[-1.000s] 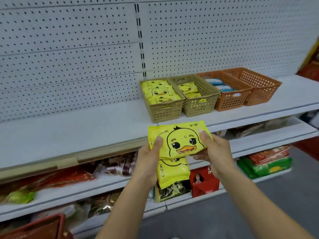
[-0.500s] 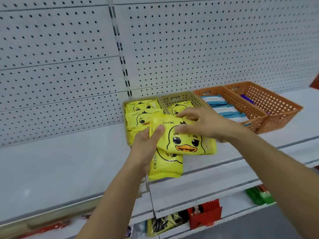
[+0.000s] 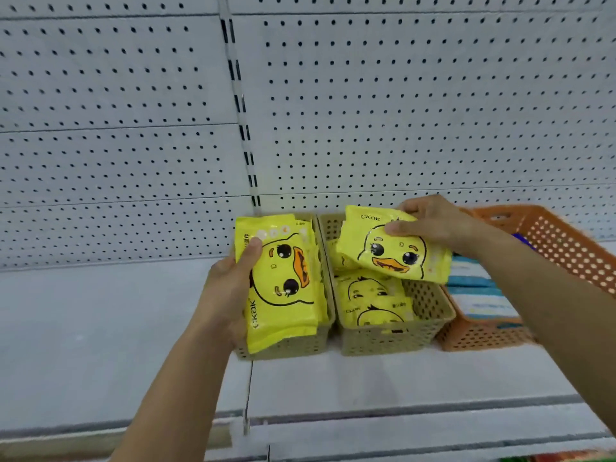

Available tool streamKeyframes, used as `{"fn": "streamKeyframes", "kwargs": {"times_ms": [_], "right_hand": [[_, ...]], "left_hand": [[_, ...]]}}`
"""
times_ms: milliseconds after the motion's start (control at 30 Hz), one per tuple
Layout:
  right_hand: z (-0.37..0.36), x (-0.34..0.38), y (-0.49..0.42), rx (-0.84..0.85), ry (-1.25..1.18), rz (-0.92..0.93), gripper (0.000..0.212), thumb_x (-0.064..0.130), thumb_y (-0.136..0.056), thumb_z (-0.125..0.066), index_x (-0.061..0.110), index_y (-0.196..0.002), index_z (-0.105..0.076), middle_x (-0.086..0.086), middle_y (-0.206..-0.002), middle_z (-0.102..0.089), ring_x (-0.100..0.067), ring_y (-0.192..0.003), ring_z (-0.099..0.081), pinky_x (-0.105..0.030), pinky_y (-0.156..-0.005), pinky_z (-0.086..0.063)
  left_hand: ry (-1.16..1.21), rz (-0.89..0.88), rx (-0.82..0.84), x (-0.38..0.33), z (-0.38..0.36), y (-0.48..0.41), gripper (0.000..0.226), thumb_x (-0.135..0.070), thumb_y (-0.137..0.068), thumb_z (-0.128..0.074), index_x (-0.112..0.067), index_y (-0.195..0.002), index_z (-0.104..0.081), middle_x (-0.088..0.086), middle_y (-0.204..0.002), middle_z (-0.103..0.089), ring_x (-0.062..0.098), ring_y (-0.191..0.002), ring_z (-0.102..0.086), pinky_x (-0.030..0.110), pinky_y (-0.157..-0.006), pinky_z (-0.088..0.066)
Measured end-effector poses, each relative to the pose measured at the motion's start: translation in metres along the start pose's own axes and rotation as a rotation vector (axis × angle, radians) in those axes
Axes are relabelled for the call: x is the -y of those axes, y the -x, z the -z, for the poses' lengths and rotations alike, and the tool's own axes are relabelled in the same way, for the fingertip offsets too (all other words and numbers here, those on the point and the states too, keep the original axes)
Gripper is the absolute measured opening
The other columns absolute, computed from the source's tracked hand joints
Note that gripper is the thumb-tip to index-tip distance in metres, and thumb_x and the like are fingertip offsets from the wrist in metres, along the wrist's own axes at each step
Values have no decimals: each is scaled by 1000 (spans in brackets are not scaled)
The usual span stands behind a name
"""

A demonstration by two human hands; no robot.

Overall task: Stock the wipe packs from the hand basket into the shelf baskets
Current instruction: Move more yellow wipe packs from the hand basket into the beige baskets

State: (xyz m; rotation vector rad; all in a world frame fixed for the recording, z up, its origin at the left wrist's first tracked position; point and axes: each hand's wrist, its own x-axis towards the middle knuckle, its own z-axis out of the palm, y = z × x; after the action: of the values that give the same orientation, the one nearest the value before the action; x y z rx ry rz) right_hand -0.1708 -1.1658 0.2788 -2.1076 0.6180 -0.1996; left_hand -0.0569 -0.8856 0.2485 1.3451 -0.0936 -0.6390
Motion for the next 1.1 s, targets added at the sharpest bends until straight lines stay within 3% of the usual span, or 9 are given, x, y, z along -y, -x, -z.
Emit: {"fn": "streamKeyframes", "kwargs": {"times_ms": [100,200,333,467,600,700,867,1000,1100], "right_hand": [[-8,-22,-37,95,217,5,32,38,-75,-78,16,-96,-70,-11,-101,-72,-28,-95,-68,-31,-74,-49],[-35,-40,-68,258,437,-28,63,46,-78,-74,14,-129,-56,-5,-135,-55,-23,-123,-52,-31,-95,-41],[-57,-65,-85,366,360,-88,73,40,-82,-72,9,-141,-42,-7,-147,-42,-24,-131,-44,-33,-101,-38],[-69,-79,-83,322,547,18,62,42,-86,-66,13,-137,-45,-7,-141,-47,-25,-126,-47,-36,-99,-40],[-75,-67,-74,10,959,287,43,38,-88,-61,21,-125,-49,-5,-125,-51,-24,-114,-48,-37,-87,-41],[-75,-72,-68,193,676,137,39,41,-86,-63,28,-121,-51,-2,-123,-56,-22,-97,-56,-32,-74,-46],[-79,-85,-67,429,459,18,49,35,-88,-63,29,-135,-49,0,-144,-45,-21,-119,-52,-31,-91,-47],[-54,-57,-54,193,25,51,35,39,-98,-47,17,-120,-63,-2,-110,-66,-12,-84,-62,-28,-75,-50],[-27,-24,-43,50,-275,178,42,50,-92,-48,27,-125,-59,7,-111,-64,-10,-97,-63,-27,-74,-52]], "left_hand": [[43,-11,-74,-2,-12,-10,33,-39,-95,-55,-11,-107,-68,12,-95,-76,31,-82,-74,47,-65,-60],[68,-17,-131,0,-22,-16,32,-41,-95,-55,-14,-103,-69,8,-90,-77,29,-79,-74,45,-62,-59],[100,-20,-163,6,-28,-22,33,-42,-95,-55,-14,-103,-69,7,-87,-77,28,-77,-74,43,-59,-59],[125,-23,-166,13,-36,-27,36,-42,-96,-54,-17,-118,-66,8,-100,-75,31,-90,-73,46,-61,-59],[136,-36,-171,17,-45,-33,33,-41,-96,-55,-18,-117,-65,8,-100,-75,29,-84,-74,45,-56,-58],[122,-38,-172,18,-55,-38,23,-40,-96,-54,-22,-98,-69,6,-95,-76,29,-88,-73,50,-70,-59],[155,-56,-136,17,-72,-44,32,-36,-100,-49,-25,-84,-76,8,-96,-76,30,-90,-72,55,-78,-56],[137,-57,-101,19,-82,-54,27,-35,-99,-51,-20,-117,-64,4,-100,-76,21,-89,-73,46,-70,-59],[-166,-164,22,17,-99,-57,21,-37,-100,-48,-26,-104,-65,-8,-83,-75,8,-79,-72,30,-66,-55]]}}
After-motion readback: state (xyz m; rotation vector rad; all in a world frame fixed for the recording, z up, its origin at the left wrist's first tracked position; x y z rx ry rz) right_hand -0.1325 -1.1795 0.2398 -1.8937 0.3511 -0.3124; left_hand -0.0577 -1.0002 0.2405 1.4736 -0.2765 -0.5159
